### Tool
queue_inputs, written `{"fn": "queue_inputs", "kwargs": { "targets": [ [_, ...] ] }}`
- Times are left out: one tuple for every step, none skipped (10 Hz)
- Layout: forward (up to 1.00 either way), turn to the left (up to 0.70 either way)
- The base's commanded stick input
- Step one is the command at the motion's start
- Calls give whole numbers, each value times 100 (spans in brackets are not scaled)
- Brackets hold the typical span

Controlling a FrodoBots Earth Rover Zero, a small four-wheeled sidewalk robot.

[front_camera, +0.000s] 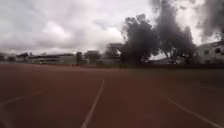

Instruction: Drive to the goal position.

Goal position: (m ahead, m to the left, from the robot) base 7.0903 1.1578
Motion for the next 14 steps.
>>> {"fn": "queue_inputs", "kwargs": {
  "targets": [
    [85,0],
    [85,0],
    [85,0],
    [85,0],
    [85,0],
    [85,0],
    [85,0],
    [85,0],
    [85,0],
    [85,0],
    [85,0],
    [85,0],
    [85,0],
    [85,0]
  ]
}}
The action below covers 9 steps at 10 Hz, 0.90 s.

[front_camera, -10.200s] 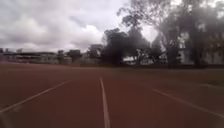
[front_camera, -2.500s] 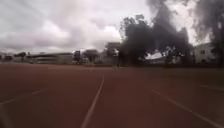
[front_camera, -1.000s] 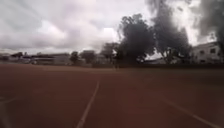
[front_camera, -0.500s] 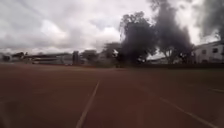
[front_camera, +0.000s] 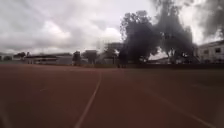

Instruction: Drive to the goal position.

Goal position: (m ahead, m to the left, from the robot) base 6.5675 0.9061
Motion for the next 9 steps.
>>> {"fn": "queue_inputs", "kwargs": {
  "targets": [
    [85,0],
    [85,0],
    [85,0],
    [85,0],
    [85,0],
    [85,0],
    [85,0],
    [85,0],
    [85,0]
  ]
}}
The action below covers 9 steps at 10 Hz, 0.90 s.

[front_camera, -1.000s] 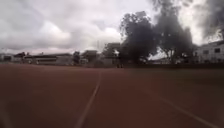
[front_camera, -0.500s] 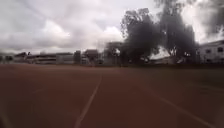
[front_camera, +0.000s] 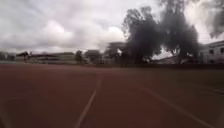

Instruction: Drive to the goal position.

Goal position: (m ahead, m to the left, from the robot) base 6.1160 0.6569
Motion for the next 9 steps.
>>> {"fn": "queue_inputs", "kwargs": {
  "targets": [
    [85,0],
    [85,0],
    [85,0],
    [85,0],
    [85,0],
    [85,0],
    [85,0],
    [85,0],
    [85,0]
  ]
}}
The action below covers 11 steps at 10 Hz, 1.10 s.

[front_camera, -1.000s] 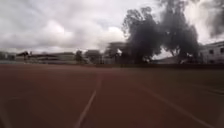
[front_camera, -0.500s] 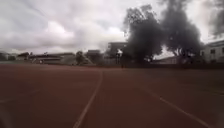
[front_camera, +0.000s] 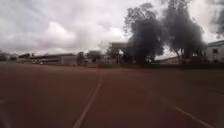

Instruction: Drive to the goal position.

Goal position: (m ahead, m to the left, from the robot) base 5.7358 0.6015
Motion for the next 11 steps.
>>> {"fn": "queue_inputs", "kwargs": {
  "targets": [
    [85,0],
    [85,0],
    [85,-7],
    [85,-16],
    [85,-34],
    [85,-34],
    [85,-19],
    [85,0],
    [85,0],
    [85,0],
    [85,0]
  ]
}}
